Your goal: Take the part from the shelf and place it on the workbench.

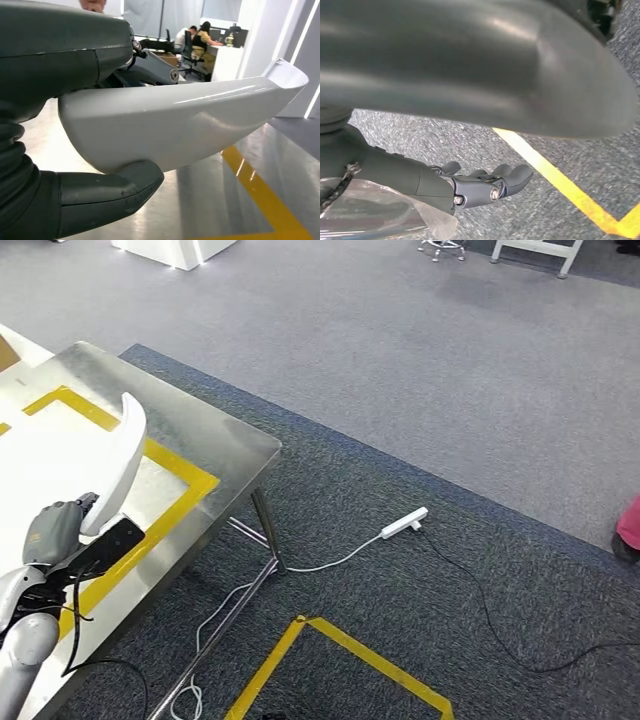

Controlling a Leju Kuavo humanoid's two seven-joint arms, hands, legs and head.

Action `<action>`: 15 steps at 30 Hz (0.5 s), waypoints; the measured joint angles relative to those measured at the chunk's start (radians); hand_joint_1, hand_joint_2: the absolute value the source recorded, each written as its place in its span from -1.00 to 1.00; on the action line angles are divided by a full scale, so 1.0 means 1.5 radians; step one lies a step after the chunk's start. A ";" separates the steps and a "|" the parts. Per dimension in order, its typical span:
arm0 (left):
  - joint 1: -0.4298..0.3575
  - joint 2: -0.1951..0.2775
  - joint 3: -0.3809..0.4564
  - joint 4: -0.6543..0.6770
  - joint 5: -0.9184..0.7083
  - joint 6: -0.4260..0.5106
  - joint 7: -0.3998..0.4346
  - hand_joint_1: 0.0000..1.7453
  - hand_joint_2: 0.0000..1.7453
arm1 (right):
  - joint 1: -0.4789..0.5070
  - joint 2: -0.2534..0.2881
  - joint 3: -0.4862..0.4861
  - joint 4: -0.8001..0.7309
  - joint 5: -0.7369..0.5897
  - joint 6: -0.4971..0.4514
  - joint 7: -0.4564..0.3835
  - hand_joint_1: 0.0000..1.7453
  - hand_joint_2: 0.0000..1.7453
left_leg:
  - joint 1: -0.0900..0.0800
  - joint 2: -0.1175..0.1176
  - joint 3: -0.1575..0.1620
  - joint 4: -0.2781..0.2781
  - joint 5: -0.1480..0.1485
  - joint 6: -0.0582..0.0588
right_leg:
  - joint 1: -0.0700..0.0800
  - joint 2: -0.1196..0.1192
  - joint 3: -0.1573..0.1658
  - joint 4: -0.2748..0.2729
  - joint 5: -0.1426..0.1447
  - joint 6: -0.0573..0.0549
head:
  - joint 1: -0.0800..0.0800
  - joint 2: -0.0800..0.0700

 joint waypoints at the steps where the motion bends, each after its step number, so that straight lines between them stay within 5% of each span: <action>1: 0.000 0.000 0.000 0.000 0.000 0.000 0.000 1.00 1.00 | 0.000 0.000 0.000 0.000 0.001 0.000 0.000 -1.00 -1.00 | 0.000 0.013 0.022 -0.045 0.025 0.001 | 0.000 -0.009 0.003 0.000 -0.003 0.002 | 0.000 0.000; 4: -0.005 0.000 0.001 0.000 0.000 0.000 0.000 1.00 1.00 | -0.002 0.000 0.000 0.000 0.002 0.000 0.001 -1.00 -1.00 | -0.009 0.055 0.070 -0.140 0.055 0.009 | 0.007 -0.032 0.011 0.002 -0.012 0.012 | 0.000 0.000; 7: -0.005 0.001 0.003 0.000 0.000 0.000 0.000 1.00 1.00 | -0.005 0.000 0.000 0.000 0.004 0.001 0.002 -1.00 -1.00 | -0.011 0.037 0.069 -0.146 0.053 0.022 | 0.008 -0.047 0.016 0.003 -0.021 0.023 | -0.001 0.000; 9: -0.008 0.001 0.004 0.000 0.000 0.000 0.000 1.00 1.00 | -0.007 0.000 0.000 0.000 0.006 0.001 0.002 -1.00 -1.00 | -0.008 0.021 0.071 -0.149 0.054 0.031 | 0.005 -0.015 0.002 0.034 -0.042 0.029 | 0.001 0.000; 11: -0.011 0.001 0.005 0.000 -0.001 0.000 -0.001 1.00 1.00 | -0.008 0.000 0.000 0.000 0.008 0.001 0.003 -1.00 -1.00 | -0.007 0.005 0.072 -0.149 0.054 0.037 | 0.003 0.023 -0.043 0.120 -0.081 0.030 | 0.004 0.000; 12: -0.011 0.000 0.005 0.000 -0.001 0.000 -0.002 1.00 1.00 | -0.007 0.000 0.000 0.000 0.009 0.002 0.003 -1.00 -1.00 | -0.007 -0.004 0.072 -0.149 0.053 0.039 | 0.003 0.029 -0.070 0.168 -0.097 0.030 | 0.004 0.000; 14: -0.010 -0.001 0.005 0.001 -0.002 0.000 -0.002 1.00 1.00 | -0.005 0.000 0.000 0.000 0.009 0.003 0.004 -1.00 -1.00 | -0.008 -0.024 0.073 -0.149 0.052 0.040 | 0.004 0.033 -0.099 0.204 -0.092 0.028 | 0.004 0.000; 15: -0.010 -0.002 0.005 0.001 -0.003 0.000 -0.002 1.00 1.00 | -0.005 0.000 0.000 0.000 0.010 0.003 0.004 -1.00 -1.00 | -0.008 -0.034 0.075 -0.148 0.052 0.039 | 0.004 0.035 -0.094 0.181 -0.069 0.026 | 0.004 0.000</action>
